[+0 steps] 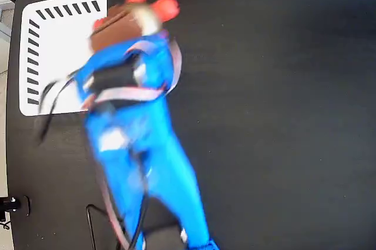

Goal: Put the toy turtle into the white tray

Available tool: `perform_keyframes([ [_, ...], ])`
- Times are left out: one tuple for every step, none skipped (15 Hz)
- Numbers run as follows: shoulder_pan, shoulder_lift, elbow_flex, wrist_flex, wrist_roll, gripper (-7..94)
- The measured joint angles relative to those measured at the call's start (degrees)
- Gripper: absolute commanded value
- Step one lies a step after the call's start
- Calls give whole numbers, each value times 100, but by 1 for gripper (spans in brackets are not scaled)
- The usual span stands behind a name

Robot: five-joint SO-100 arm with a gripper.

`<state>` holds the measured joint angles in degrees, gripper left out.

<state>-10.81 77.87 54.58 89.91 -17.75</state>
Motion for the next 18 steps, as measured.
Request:
perform_keyframes([
  [-272, 141, 44, -35, 272, 0],
  [-519, 229, 44, -35, 483, 0],
  [-703, 246, 44, -9, 624, 0],
  [-870, 237, 44, 70, 747, 0],
  [-1020, 167, -35, 158, 861, 0],
  [-1143, -62, -343, 334, 958, 0],
  [-1195, -378, -826, 501, 1020, 0],
  [-1266, -589, -1213, 571, 1046, 0],
  [-1310, -756, -1477, 598, 1028, 0],
  [-1371, -1063, -1740, 606, 1002, 0],
  [-1397, -1397, -2004, 606, 1037, 0],
  [-1397, -1819, -2320, 659, 1107, 0],
  [-1371, -2224, -2716, 853, 1143, 0],
  [-1389, -2540, -3103, 967, 1222, 0],
  [-1424, -2751, -3410, 984, 1204, 0],
  [-1468, -2918, -3630, 993, 1178, 0],
  [-1485, -3059, -3735, 993, 1178, 0],
  [-1477, -3208, -3806, 993, 1178, 0],
])
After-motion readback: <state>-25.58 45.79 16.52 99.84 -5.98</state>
